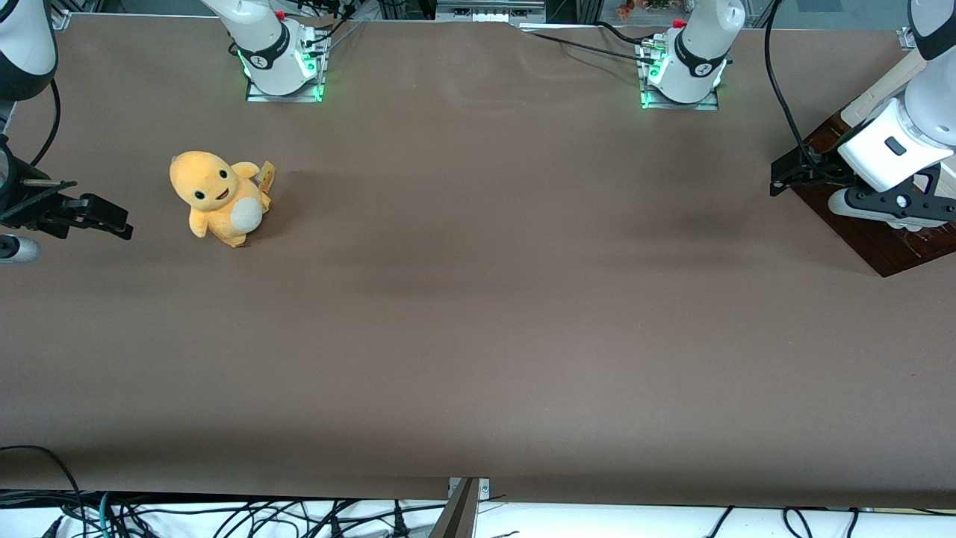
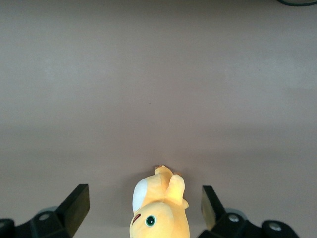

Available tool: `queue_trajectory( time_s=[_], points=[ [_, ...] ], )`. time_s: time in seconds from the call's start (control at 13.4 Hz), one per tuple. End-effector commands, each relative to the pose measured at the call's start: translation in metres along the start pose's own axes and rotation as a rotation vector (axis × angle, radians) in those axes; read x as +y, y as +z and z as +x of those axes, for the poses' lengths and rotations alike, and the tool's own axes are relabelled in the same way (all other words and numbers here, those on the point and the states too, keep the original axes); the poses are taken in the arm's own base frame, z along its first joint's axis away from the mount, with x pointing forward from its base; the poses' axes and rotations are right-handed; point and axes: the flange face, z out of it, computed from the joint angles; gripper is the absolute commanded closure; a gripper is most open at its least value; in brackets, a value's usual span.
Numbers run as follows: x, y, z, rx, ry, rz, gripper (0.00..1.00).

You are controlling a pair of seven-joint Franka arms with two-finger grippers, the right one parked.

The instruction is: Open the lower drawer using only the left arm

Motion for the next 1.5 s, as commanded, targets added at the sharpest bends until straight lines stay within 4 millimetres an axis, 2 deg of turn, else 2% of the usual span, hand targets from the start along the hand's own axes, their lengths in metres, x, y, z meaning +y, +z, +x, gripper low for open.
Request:
queue_trajectory(
  time_s=[0.0, 0.22, 0.3, 0.37, 0.52, 0.75, 0.97, 1.2, 1.42],
  points=[
    [0.0, -0.005, 0.004, -0.004, -0.001, 0.013, 0.0],
    [0.0, -0.004, 0.003, -0.009, -0.004, 0.016, 0.0],
    [0.0, 0.0, 0.005, -0.018, -0.007, 0.012, 0.0],
    [-0.003, 0.013, 0.012, -0.042, -0.004, 0.017, 0.0],
    [-0.01, 0.009, 0.011, -0.04, -0.018, 0.003, 0.0],
    [-0.003, -0.003, 0.011, -0.025, -0.004, 0.006, 0.0],
    [-0.002, -0.002, 0.011, -0.029, -0.016, 0.021, 0.0],
    [-0.007, 0.019, 0.017, -0.085, -0.126, 0.061, 0.0],
    [-0.009, 0.055, 0.027, -0.186, -0.173, 0.214, 0.0]
  ],
)
